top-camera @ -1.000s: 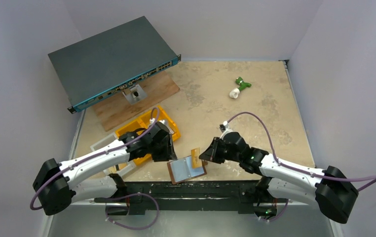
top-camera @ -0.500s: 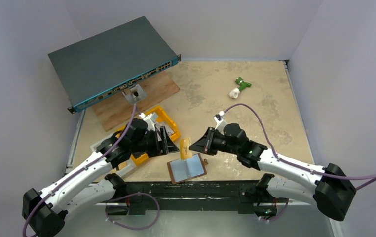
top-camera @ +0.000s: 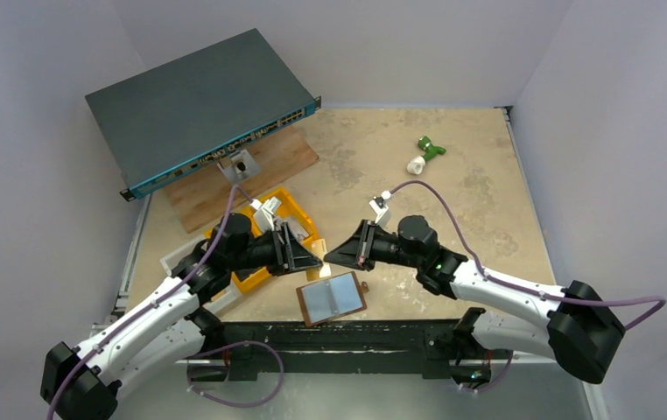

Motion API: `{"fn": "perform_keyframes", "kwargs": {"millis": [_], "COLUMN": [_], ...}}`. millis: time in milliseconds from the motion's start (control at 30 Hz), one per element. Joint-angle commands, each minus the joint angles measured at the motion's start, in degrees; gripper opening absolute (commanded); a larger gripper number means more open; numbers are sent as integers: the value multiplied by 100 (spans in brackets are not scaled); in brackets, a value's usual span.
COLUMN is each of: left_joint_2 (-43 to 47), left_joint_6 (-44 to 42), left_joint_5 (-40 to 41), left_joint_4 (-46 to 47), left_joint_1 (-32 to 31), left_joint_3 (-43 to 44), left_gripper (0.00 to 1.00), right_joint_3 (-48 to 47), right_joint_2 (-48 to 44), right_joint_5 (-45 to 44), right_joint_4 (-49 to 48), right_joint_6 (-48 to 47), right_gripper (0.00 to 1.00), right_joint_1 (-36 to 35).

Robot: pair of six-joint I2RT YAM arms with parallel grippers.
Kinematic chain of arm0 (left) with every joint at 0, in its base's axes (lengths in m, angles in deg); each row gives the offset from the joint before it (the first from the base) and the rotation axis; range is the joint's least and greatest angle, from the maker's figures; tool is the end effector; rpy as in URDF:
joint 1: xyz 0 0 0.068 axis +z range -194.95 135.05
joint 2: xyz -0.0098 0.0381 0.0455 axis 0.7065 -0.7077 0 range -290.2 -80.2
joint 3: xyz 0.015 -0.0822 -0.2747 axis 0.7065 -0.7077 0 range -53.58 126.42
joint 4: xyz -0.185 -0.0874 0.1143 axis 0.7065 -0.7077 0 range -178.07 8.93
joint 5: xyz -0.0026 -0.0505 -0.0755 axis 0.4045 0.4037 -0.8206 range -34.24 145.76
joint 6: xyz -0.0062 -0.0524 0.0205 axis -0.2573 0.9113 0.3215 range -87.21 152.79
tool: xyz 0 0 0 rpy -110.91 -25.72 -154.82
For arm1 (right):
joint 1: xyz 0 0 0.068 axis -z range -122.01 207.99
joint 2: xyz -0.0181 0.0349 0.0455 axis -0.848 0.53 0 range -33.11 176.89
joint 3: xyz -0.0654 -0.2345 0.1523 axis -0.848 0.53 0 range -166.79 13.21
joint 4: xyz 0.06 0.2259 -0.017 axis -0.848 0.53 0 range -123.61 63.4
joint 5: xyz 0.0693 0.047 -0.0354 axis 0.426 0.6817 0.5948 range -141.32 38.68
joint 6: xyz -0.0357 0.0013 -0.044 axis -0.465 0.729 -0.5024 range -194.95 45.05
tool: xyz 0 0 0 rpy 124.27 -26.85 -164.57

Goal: Take the credit cards out of the card holder
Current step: Remove the credit card from the card holder, then place the credit card in the storage box.

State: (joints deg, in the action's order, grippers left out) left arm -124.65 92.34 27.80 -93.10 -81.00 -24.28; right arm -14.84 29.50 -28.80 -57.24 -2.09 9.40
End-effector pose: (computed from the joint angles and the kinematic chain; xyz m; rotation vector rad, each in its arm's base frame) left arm 0.1038 -0.0984 0.2606 -0.1277 2.3547 -1.4445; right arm 0.1289 0.1692 0.2671 0.1062 2.1706 1.7529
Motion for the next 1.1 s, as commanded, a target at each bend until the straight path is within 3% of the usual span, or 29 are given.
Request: {"fn": "perform_keyframes", "kwargs": {"millis": [0,100,167,267,367,467,600,733,900,1067], "left_joint_2": [-13,-78,-90,5,151,271,145,-253,-772,-1170], "left_joint_6": [274,320,293,135,-172,-382,-234,-68,29,-274], "left_joint_5": [-384,-424,-397,-133,528,1600,3415,4465,5373,5478], "left_joint_4": [812,865,728,118,-1124,-2789,-5135,-6473,-7274,-6981], "left_joint_1": [41,39,43,39,45,41,46,112,489,1137], "left_joint_3": [-84,-101,-64,97,496,1064,1912,2385,2680,2713], "left_gripper": [38,2,0,0,0,0,0,0,0,0], "right_joint_3": [-31,-82,-164,-314,-490,-628,-767,-801,-745,-568], "right_joint_2": [71,94,70,-46,-218,-370,-463,-499,-617,-757], "right_joint_5": [187,158,50,-221,-481,-800,-1226,-1558,-1891,-1912], "right_joint_4": [-348,-206,23,550,1142,1639,2189,2538,2736,2582], "right_joint_6": [53,-93,-244,-566,-908,-1223,-1574,-1862,-2130,-2171], "right_gripper": [0,0,12,46,81,98,99,99,99,99], "right_joint_1": [35,34,35,35,30,35,30,35,34,39]}}
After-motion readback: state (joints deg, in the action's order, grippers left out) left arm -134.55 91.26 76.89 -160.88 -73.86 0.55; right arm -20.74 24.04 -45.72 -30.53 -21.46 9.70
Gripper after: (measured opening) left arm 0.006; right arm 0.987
